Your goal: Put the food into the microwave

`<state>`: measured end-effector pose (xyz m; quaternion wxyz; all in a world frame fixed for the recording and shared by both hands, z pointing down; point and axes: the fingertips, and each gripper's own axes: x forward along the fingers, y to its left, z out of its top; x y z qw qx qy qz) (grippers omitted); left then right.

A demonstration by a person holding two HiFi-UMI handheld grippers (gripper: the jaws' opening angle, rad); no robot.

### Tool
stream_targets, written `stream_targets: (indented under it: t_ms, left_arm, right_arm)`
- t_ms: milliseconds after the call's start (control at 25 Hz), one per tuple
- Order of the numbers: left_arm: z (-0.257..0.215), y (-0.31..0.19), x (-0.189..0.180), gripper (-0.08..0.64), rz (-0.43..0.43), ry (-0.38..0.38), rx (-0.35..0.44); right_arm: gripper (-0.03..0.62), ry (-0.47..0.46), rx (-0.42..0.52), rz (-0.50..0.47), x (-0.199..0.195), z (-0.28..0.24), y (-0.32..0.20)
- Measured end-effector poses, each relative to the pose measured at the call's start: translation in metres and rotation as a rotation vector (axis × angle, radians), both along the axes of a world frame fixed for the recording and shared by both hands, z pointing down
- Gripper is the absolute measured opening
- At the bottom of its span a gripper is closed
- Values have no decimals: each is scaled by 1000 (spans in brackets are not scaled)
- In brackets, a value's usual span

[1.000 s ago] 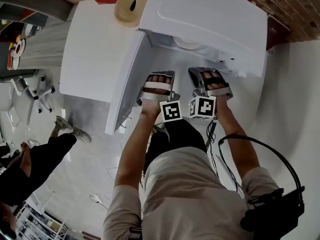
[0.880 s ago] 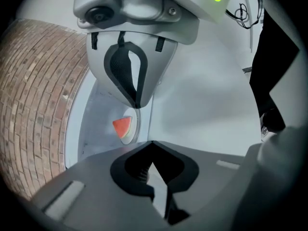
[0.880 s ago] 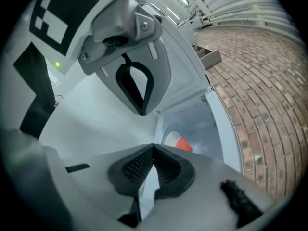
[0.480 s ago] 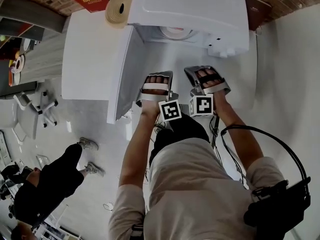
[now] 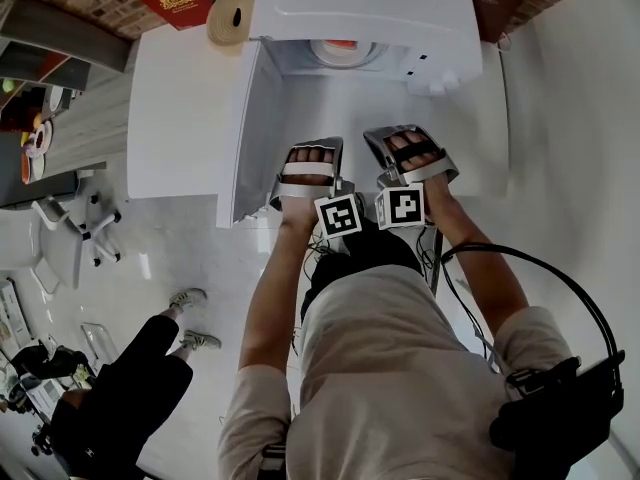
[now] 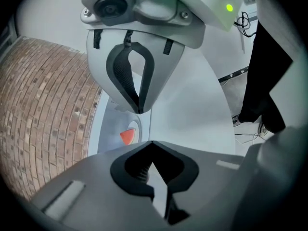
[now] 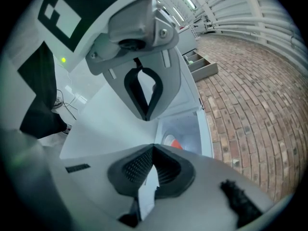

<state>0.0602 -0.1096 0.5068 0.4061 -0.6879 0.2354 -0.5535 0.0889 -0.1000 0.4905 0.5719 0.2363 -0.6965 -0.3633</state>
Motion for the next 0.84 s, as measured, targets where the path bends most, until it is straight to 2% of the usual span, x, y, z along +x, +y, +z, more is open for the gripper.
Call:
stream_targets:
  t_ms: [840]
  left_arm:
    - [-17,28,1,8,36,8,53]
  right_arm:
    - [8,-2,48,19,-5,-17,32]
